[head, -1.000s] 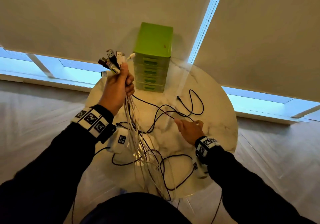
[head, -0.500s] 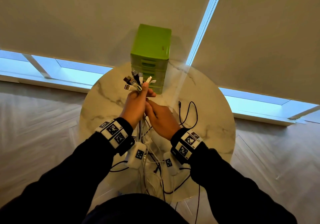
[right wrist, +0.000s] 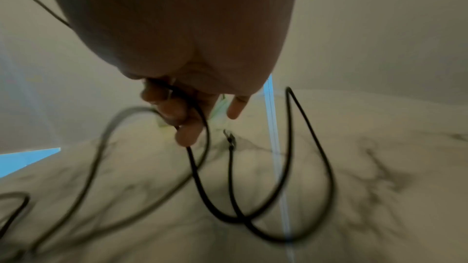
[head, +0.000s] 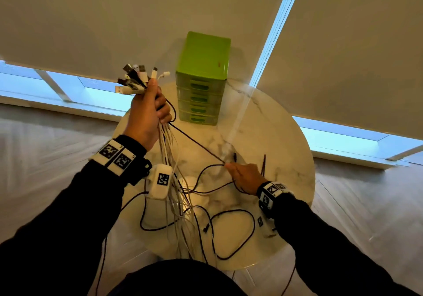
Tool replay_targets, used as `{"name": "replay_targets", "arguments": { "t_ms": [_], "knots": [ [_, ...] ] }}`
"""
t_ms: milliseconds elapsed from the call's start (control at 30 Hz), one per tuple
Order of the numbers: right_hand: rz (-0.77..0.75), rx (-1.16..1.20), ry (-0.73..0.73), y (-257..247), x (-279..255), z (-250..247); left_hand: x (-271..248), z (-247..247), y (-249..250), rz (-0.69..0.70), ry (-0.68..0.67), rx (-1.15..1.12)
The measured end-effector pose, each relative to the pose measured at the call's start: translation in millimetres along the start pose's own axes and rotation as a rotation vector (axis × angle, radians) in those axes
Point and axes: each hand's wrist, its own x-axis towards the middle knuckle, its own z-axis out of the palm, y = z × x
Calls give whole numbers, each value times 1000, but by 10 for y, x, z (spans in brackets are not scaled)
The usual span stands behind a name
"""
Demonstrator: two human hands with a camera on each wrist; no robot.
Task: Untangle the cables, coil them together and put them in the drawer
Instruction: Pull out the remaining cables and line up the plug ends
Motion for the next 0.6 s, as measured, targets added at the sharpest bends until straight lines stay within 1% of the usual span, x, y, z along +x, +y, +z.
{"name": "replay_targets", "arguments": {
  "t_ms": [33,67,133,167,233,300,333,400,500,567,600],
  "knots": [
    [39,-67,58,12,89,-55,-20,-4,-11,25,-15,66],
    [77,-70,130,-20,185,-131,-44,-5,-42,50,-31,144],
    [120,57,280,-148,362,-306,-96,16,-138,84,-76,281],
    [115,138,362,-246,430,-408,-115,22,-199,84,-94,328],
    [64,248,496,-484,508,-600,-137,6,-343,46,-99,374],
    [-44,330,564,-771,487,-725,-154,-1,-464,20,-72,414],
    [-112,373,569,-914,452,-753,-167,7,-502,19,-53,457],
    [-247,428,525,-1165,353,-765,-192,44,-520,-15,-19,499],
    [-424,460,395,-1426,211,-737,-205,129,-470,-92,-32,403],
    [-504,504,338,-1507,145,-737,-208,165,-449,-93,-53,402],
    [-510,536,315,-1514,118,-742,-209,174,-442,-82,-54,373]
  ]
}}
